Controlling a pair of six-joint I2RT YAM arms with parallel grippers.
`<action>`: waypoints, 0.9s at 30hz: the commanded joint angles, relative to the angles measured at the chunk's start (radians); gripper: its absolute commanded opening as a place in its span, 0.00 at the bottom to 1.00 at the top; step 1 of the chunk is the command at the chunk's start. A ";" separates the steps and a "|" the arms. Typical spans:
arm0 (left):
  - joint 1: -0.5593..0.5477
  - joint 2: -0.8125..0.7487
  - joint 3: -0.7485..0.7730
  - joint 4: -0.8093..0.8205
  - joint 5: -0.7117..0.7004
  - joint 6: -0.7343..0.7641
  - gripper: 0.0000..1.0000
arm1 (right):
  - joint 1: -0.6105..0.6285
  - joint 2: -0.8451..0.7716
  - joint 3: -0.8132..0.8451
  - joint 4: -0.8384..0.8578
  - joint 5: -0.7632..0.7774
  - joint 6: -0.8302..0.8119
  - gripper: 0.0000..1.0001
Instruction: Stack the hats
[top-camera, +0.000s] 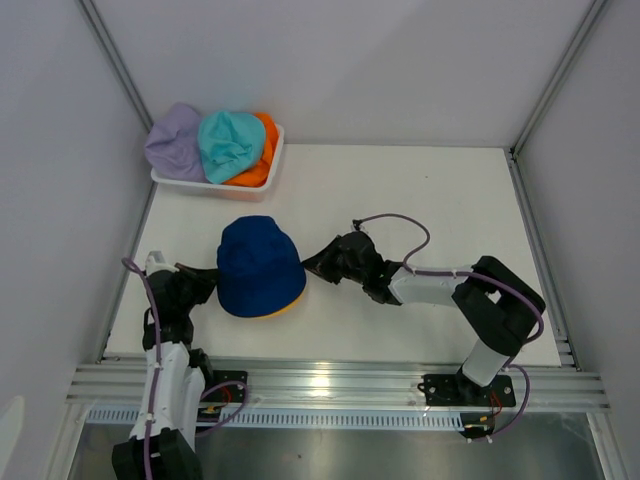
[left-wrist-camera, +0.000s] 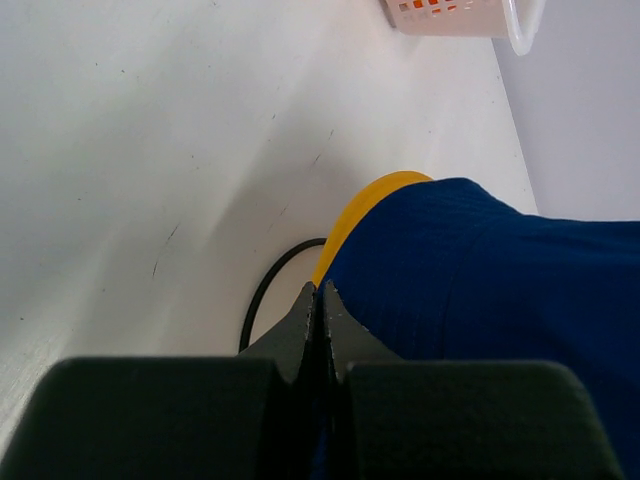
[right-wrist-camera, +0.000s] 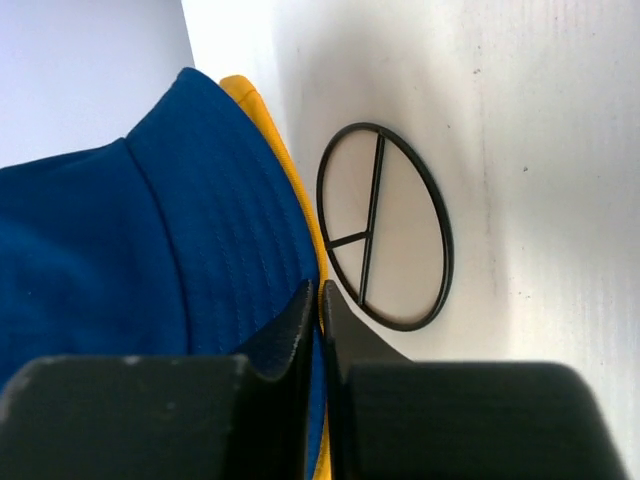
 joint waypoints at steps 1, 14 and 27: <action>-0.010 -0.009 -0.017 -0.042 -0.057 -0.003 0.01 | 0.011 0.019 0.010 0.043 0.007 0.004 0.00; -0.024 -0.026 0.079 -0.165 -0.058 0.011 0.14 | -0.062 0.084 0.134 -0.063 -0.040 -0.172 0.08; -0.020 0.191 0.714 -0.369 -0.247 0.287 0.93 | -0.360 -0.005 0.487 -0.676 -0.192 -0.706 0.93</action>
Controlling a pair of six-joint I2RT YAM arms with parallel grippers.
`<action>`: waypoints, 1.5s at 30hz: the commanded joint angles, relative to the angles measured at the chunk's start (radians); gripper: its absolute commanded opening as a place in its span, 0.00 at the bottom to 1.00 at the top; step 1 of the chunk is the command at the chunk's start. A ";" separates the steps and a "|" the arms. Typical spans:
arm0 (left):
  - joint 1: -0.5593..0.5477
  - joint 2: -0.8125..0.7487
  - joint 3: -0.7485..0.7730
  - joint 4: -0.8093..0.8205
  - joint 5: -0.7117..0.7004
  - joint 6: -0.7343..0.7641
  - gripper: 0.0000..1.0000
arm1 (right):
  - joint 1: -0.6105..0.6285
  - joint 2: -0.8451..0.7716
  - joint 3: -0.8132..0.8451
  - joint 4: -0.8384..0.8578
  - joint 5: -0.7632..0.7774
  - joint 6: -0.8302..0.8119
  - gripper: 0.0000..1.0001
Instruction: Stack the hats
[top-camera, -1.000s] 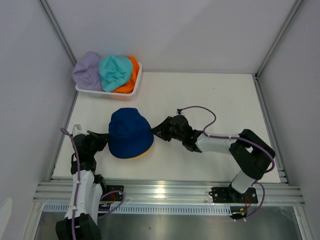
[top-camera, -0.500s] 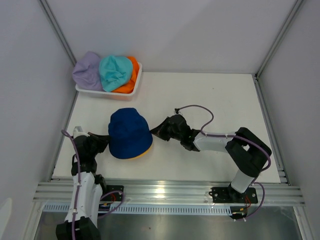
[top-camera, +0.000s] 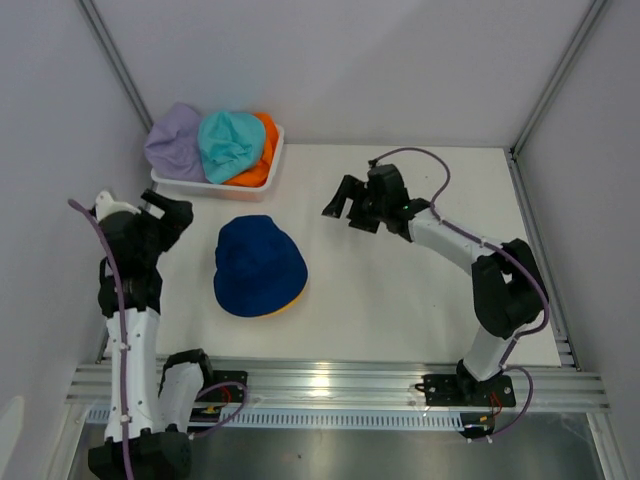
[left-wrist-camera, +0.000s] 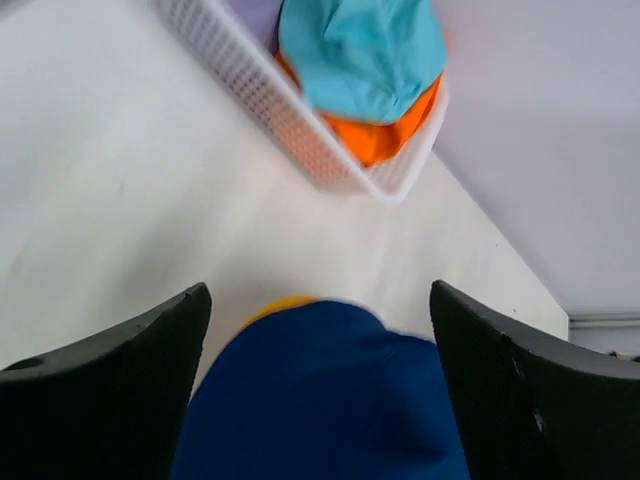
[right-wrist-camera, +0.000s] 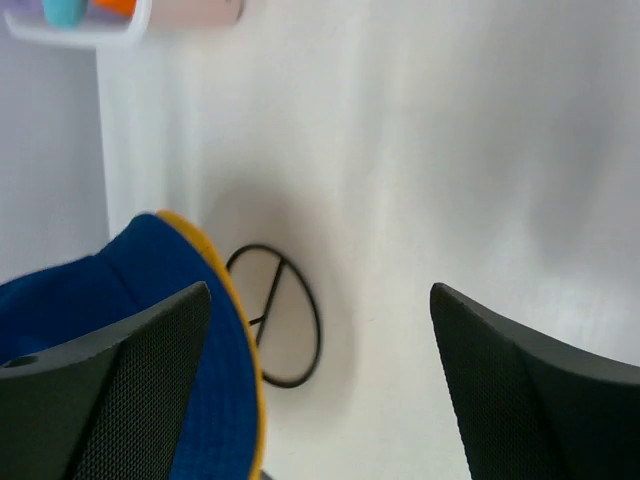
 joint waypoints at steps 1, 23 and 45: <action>0.000 0.142 0.200 -0.007 -0.042 0.189 0.93 | -0.102 -0.112 0.101 -0.229 0.019 -0.240 0.94; -0.117 1.328 1.221 -0.006 -0.057 0.314 0.91 | -0.320 0.004 0.257 -0.068 -0.194 -0.294 0.98; -0.135 1.256 1.157 0.186 0.027 0.269 0.01 | -0.380 0.127 0.445 -0.065 -0.284 -0.237 0.96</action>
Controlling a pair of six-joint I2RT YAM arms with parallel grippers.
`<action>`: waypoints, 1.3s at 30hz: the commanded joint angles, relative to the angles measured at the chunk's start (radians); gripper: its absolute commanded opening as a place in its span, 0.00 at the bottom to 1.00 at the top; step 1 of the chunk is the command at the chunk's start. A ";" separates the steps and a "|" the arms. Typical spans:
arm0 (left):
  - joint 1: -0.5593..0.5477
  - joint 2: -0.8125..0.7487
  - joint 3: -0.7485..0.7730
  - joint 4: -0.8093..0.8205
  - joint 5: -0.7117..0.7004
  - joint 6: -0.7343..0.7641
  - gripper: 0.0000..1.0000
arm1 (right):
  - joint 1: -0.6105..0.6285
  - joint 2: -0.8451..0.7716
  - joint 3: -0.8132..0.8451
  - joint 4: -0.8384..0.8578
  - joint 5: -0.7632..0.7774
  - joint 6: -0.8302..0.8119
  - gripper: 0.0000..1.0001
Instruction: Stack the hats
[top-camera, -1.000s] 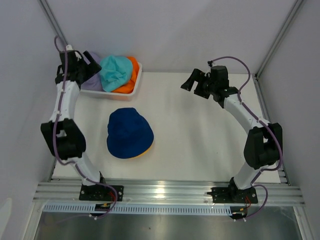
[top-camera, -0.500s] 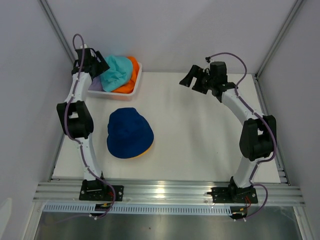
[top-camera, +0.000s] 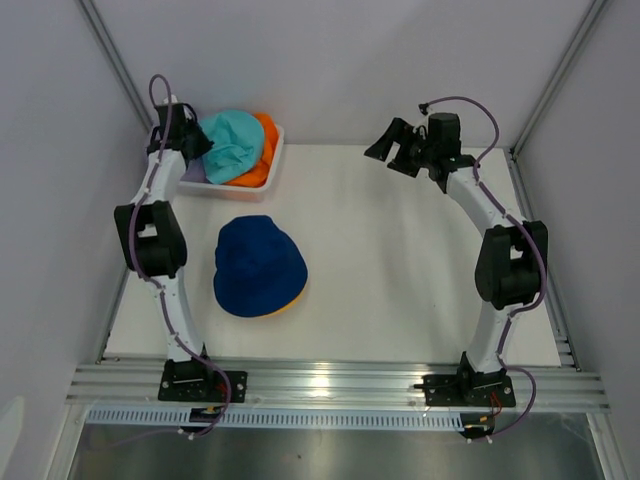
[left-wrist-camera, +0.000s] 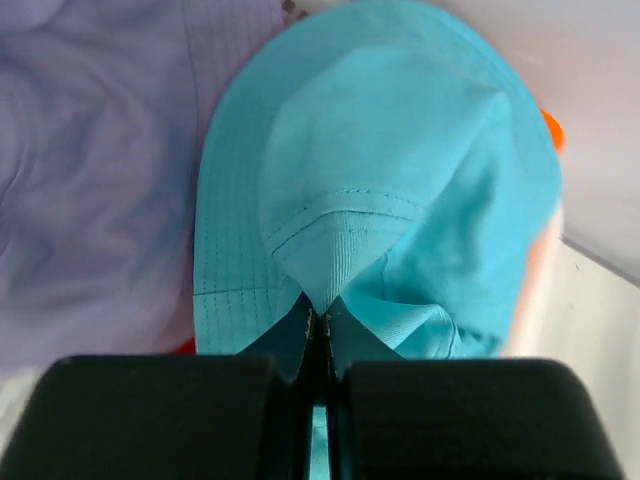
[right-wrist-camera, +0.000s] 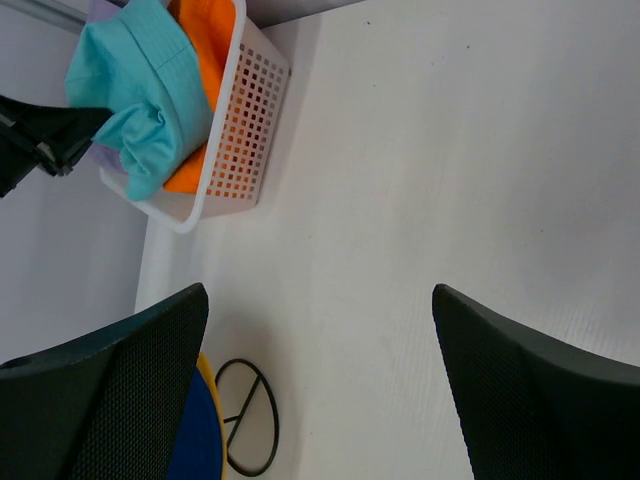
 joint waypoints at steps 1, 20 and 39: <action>-0.016 -0.295 -0.108 0.100 0.051 0.031 0.01 | 0.017 -0.034 0.031 0.027 -0.021 0.003 0.96; -0.036 -1.067 -0.484 -0.145 0.417 -0.081 0.08 | 0.272 -0.372 -0.332 0.701 -0.151 0.250 0.99; -0.044 -1.206 -0.453 -0.366 0.611 -0.066 0.06 | 0.457 -0.321 -0.338 0.686 -0.137 0.141 0.99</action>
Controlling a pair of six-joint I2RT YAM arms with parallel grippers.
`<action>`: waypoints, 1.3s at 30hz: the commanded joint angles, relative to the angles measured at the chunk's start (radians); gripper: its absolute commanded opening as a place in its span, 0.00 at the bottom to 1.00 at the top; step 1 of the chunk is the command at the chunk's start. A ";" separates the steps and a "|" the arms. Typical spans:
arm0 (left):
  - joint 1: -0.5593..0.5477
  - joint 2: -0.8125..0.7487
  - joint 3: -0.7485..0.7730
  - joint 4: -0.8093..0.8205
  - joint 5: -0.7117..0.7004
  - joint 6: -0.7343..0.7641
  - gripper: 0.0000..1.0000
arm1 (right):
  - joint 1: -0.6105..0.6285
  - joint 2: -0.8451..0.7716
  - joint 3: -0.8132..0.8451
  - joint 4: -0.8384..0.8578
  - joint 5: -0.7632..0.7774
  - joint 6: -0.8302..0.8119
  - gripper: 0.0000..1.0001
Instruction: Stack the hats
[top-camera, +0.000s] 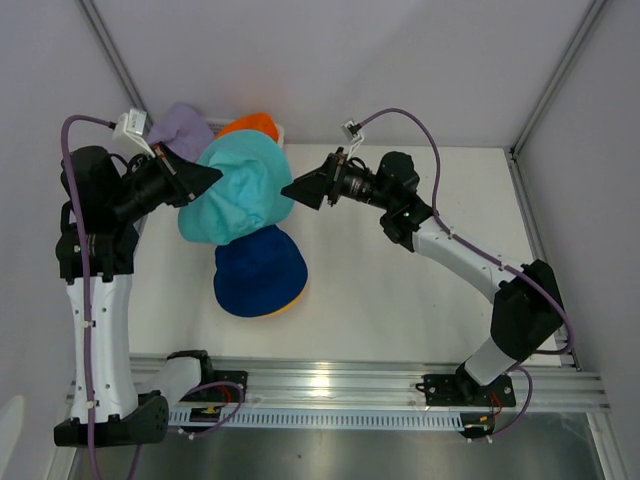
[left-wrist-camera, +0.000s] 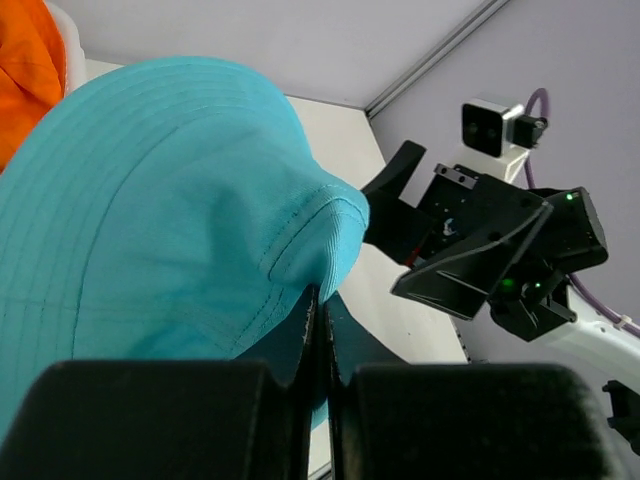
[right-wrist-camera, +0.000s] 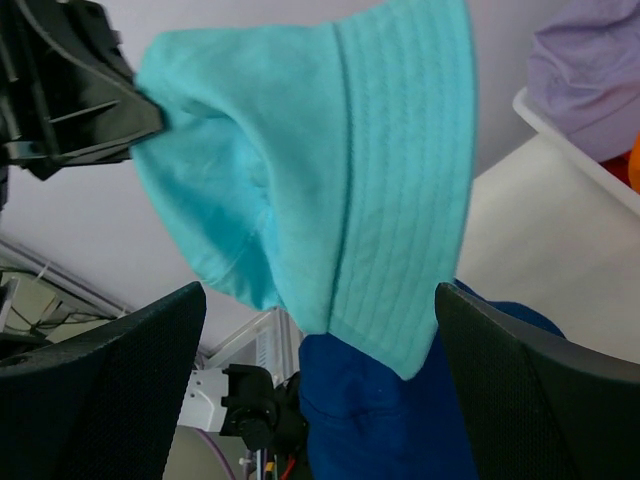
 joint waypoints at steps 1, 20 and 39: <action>-0.007 -0.013 0.052 -0.003 0.018 -0.012 0.06 | -0.002 -0.004 0.009 -0.020 0.053 -0.034 0.99; -0.007 -0.007 0.026 0.098 -0.005 -0.113 0.04 | 0.073 0.033 0.005 0.070 0.053 0.086 0.72; -0.008 0.123 0.307 -0.173 -0.326 0.167 0.06 | 0.107 -0.134 -0.060 -0.148 0.271 0.538 0.00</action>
